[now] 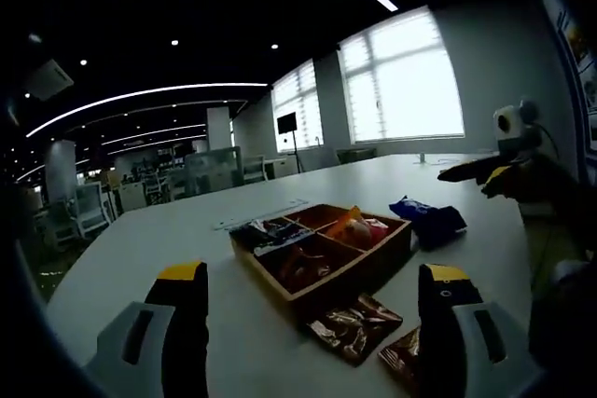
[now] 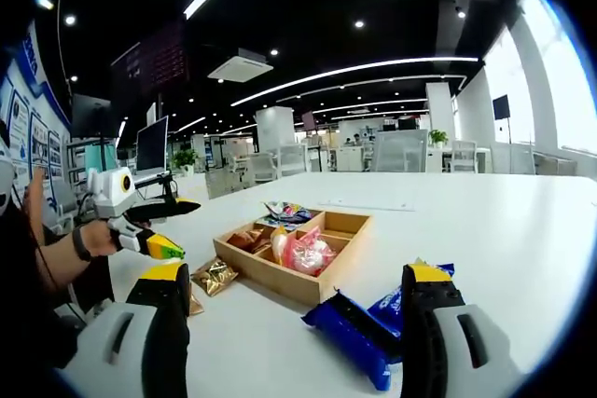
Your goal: Pick up the scattered marshmallows, QQ candies, Oreo cookies, and mixed nuts on the table and sort them into separate containers
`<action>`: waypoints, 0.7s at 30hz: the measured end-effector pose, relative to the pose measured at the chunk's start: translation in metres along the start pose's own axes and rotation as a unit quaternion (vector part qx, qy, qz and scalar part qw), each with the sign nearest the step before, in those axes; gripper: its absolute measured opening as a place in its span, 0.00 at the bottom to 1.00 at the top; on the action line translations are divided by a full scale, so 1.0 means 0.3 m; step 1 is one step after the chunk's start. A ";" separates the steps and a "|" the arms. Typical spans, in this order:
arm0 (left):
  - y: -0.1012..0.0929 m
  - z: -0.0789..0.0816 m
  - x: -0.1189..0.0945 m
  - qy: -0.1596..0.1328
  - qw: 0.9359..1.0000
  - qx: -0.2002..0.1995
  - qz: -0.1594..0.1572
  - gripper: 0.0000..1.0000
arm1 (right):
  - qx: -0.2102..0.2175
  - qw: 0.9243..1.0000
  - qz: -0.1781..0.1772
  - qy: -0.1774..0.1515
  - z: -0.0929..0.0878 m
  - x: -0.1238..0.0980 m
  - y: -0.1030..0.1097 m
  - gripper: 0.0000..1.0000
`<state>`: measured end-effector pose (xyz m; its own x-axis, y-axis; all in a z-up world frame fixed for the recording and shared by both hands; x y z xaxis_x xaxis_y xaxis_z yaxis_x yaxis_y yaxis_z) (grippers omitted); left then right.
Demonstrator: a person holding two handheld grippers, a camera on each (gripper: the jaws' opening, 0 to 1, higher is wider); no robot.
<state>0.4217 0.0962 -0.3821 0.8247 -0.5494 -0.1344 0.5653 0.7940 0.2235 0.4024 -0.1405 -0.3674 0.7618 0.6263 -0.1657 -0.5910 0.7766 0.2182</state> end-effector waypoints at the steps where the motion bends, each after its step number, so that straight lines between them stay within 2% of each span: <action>1: 0.003 -0.005 -0.009 0.001 1.000 -0.001 0.002 0.97 | 0.000 1.000 0.001 0.000 0.000 0.000 0.001 0.90; 5: 0.007 -0.022 -0.042 0.011 1.000 -0.007 0.008 0.97 | -0.001 1.000 0.001 0.001 -0.001 -0.001 0.006 0.90; 9: -0.008 -0.014 -0.076 0.012 1.000 -0.010 0.004 0.97 | -0.001 1.000 0.001 0.002 -0.003 -0.002 0.005 0.89; 21: -0.005 -0.033 -0.121 0.027 0.999 -0.018 -0.001 0.97 | -0.001 1.000 0.000 0.005 -0.007 0.003 0.008 0.89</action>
<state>0.3909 0.1175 -0.3873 0.8233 -0.5363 -0.1861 0.5656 0.8028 0.1887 0.4013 -0.1380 -0.3690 0.7588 0.6272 -0.1758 -0.5920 0.7766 0.2155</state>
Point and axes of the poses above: the point that each gripper's makers call its tool centre point, and the gripper's own axes: x roughly forward along the fingers, y roughly to its left, z roughly out of its top, the point moved 2 cm from there along -x, roughly backward along the fingers, and after that the axes turned 7 degrees about x, right-handed, at the moved point
